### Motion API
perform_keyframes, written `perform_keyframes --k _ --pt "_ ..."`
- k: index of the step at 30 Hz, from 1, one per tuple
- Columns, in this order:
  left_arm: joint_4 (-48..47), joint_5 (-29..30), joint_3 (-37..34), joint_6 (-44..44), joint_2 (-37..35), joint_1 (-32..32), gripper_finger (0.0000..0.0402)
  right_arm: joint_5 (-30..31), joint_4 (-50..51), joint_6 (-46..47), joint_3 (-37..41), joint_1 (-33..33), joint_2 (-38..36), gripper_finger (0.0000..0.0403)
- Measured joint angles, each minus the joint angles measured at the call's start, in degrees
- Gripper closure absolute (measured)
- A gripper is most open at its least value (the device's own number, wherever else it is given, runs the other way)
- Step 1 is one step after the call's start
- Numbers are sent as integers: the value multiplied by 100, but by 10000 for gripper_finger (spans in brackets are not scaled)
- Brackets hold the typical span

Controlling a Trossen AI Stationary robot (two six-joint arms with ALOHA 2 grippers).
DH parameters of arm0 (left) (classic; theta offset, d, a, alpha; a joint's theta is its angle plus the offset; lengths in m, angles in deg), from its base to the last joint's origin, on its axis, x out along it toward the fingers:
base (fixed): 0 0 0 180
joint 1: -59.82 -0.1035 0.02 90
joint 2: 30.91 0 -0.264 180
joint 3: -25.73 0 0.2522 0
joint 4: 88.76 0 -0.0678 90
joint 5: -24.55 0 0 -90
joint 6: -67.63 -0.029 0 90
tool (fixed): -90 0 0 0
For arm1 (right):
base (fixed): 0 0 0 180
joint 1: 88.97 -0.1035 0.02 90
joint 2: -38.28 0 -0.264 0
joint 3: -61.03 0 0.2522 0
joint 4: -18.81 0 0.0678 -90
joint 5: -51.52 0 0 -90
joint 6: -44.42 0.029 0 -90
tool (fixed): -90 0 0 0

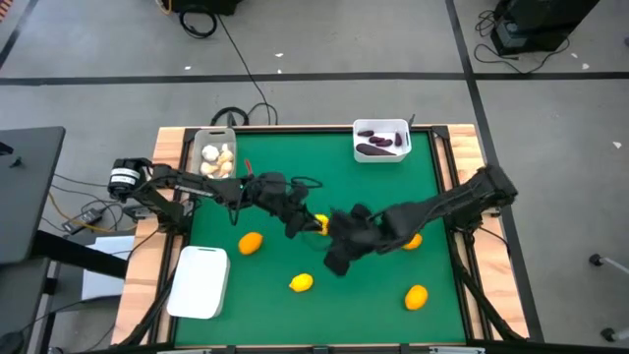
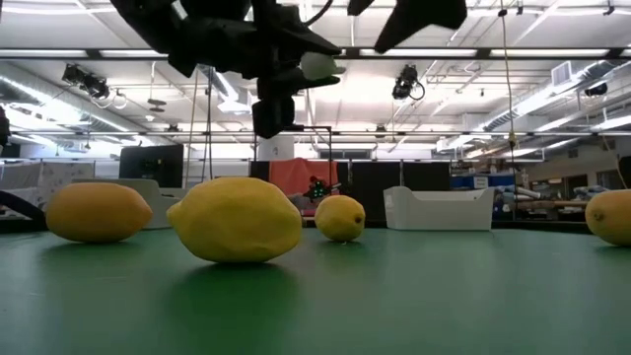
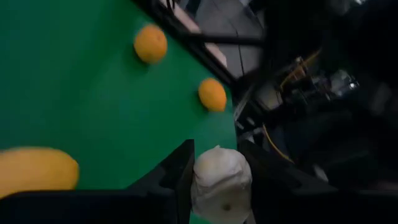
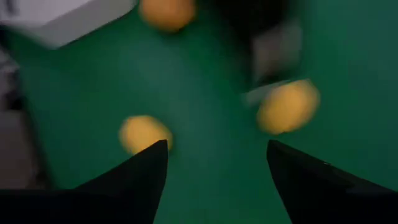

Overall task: Sort produce into baskets
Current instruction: Put the garlic into the gray bin

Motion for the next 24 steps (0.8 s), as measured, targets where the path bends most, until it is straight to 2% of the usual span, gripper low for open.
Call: perform_keyframes --k 4,8,13,17,24 --pt "6 -165 -1 -7 4 -238 276 501 932 -139 -28 -23 -288 108" --pt "-59 -352 -5 -282 4 -590 279 422 1533 -88 -6 58 -324 114" --pt "-916 -399 -9 -983 -422 -1236 279 -133 1328 -159 435 361 -318 118" --pt "-2396 69 -8 -1662 -1029 -1867 279 -1009 571 -356 1064 696 -330 118" --pt "-4880 1517 -11 -2165 -1928 -2793 280 -1700 -906 -1080 2029 1314 -322 118"
